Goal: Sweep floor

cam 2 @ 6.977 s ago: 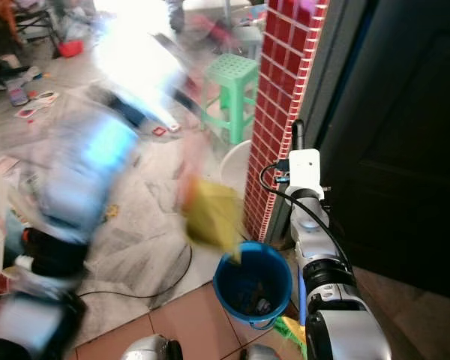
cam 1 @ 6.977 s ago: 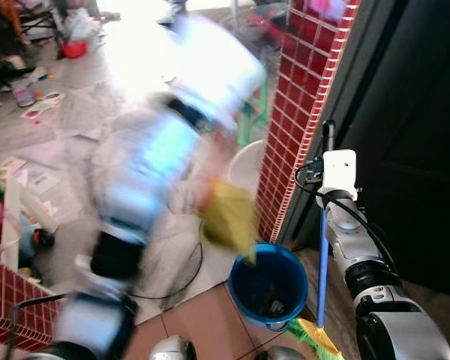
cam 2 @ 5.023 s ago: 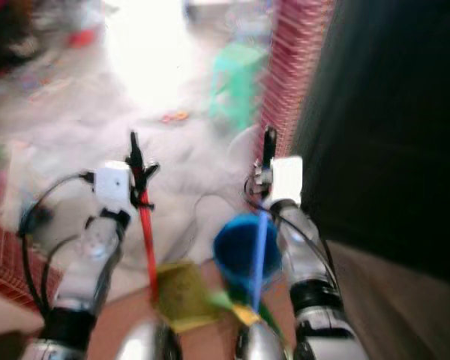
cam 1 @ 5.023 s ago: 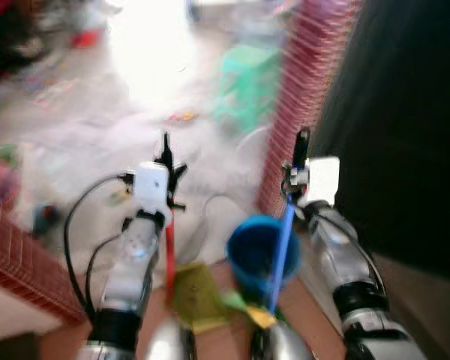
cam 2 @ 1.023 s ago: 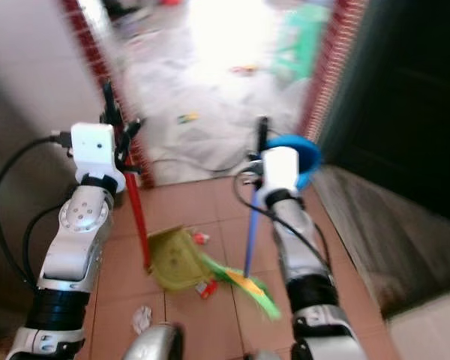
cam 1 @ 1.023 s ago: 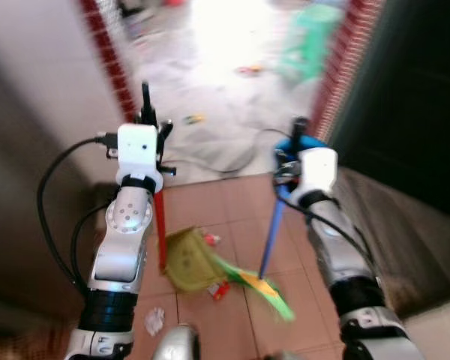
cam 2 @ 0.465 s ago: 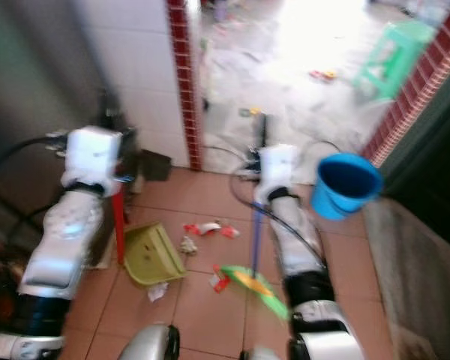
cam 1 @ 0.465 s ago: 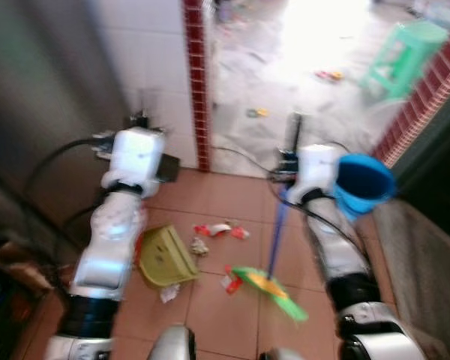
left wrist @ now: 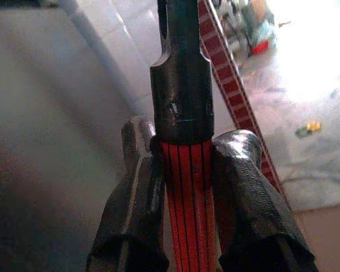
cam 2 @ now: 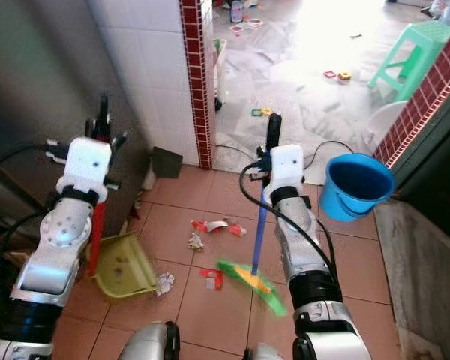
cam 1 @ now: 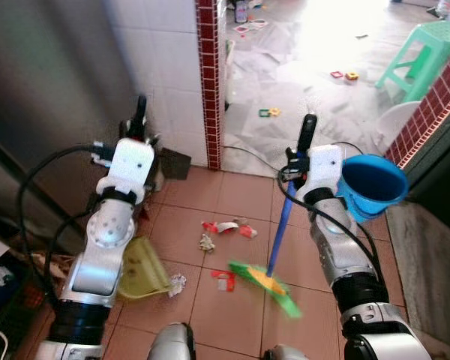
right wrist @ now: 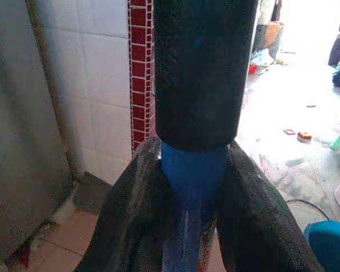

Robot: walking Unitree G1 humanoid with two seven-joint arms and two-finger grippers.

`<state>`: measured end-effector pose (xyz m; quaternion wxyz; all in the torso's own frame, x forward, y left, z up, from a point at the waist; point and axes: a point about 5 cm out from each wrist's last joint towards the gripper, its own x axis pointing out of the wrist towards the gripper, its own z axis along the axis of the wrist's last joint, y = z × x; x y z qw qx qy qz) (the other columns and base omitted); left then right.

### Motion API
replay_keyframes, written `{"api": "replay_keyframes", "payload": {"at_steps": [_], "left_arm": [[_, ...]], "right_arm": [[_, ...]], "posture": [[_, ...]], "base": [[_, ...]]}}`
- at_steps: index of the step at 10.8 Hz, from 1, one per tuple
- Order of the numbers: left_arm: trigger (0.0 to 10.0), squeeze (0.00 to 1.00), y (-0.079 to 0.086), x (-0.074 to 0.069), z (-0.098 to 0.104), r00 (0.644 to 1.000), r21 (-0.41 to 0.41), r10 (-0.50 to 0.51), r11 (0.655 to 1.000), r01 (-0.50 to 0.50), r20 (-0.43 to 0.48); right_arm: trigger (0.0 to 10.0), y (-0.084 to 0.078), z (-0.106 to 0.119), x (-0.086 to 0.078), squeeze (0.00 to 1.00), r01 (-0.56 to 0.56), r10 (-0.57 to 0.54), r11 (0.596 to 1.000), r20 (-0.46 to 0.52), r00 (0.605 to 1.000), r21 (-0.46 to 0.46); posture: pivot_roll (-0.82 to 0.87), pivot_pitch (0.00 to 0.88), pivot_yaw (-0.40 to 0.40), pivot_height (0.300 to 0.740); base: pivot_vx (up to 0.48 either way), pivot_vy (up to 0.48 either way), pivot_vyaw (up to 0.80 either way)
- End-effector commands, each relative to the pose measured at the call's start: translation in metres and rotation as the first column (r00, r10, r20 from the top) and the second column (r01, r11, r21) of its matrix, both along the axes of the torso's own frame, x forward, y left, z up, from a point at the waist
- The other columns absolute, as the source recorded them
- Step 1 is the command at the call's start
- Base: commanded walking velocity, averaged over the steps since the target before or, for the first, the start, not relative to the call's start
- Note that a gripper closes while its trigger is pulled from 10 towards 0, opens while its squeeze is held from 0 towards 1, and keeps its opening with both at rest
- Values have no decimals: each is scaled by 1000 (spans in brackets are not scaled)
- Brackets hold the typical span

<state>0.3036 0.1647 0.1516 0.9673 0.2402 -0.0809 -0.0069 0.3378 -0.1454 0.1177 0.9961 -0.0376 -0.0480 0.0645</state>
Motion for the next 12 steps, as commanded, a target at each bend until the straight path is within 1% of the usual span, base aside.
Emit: {"api": "replay_keyframes", "payload": {"at_steps": [1, 2, 3, 4, 5, 7, 8, 9, 10, 11, 12], "left_arm": [[10000, 0, -2, 1, -2, 1000, 89, -19, 996, 18, 14], [10000, 0, -9, -1, -12, 999, 112, -43, 993, 43, 1], [10000, 0, -13, -1, -18, 998, 131, -59, 990, 60, -10], [10000, 0, -20, 0, -28, 997, 137, -79, 987, 82, -25], [10000, 0, -22, 2, -32, 997, 133, -80, 988, 82, -25], [10000, 0, -34, 9, -35, 993, 108, -116, 987, 118, -19], [10000, 0, -43, 13, -34, 992, 74, -127, 989, 127, -14], [10000, 0, -52, 15, -37, 987, 43, -158, 986, 159, -17], [10000, 0, -63, 16, -42, 979, -20, -201, 979, 201, -28], [10000, 0, -72, 17, -47, 972, -50, -229, 973, 226, -53], [10000, 0, -78, 18, -49, 966, -78, -249, 967, 244, -73]], "right_arm": [[10000, 0, 6, 2, 0, 5, -5, 1000, 24, 1000, -9], [10000, -1, 6, 2, 0, 11, -10, 1000, 24, 1000, -10], [10000, -2, 6, 2, 0, 16, -15, 1000, 24, 1000, -10], [10000, -3, 5, 1, 0, 27, -26, 1000, 18, 999, -4], [10000, -3, 4, 1, 0, 26, -26, 1000, 16, 1000, -5], [10000, -3, 7, 2, 0, 26, -26, 1000, 20, 999, -4], [10000, -5, 8, 4, 0, 31, -31, 999, 22, 999, -7], [10000, -6, 8, 5, 0, 39, -38, 999, 19, 999, -8], [10000, -7, 8, 5, 0, 50, -49, 999, 15, 999, -14], [10000, -10, 7, 6, 0, 76, -76, 996, 4, 997, -36], [10000, -12, 5, 7, 0, 90, -90, 995, -3, 996, -35]], "posture": [[27, 61, 12, 740], [28, 59, 15, 740], [25, 60, 16, 740], [23, 60, 16, 740], [14, 59, 15, 740], [4, 56, 16, 740], [1, 53, 16, 740], [1, 53, 16, 740], [1, 53, 16, 740], [-9, 48, 15, 740], [-10, 46, 16, 740]], "base": [[0, 0, 0], [0, 0, 0], [0, 0, 0], [0, 0, 0], [0, 0, 0], [0, 0, 0], [0, 0, 0], [0, 0, 0], [0, 0, 0], [0, 0, 0], [0, 0, 0]]}}
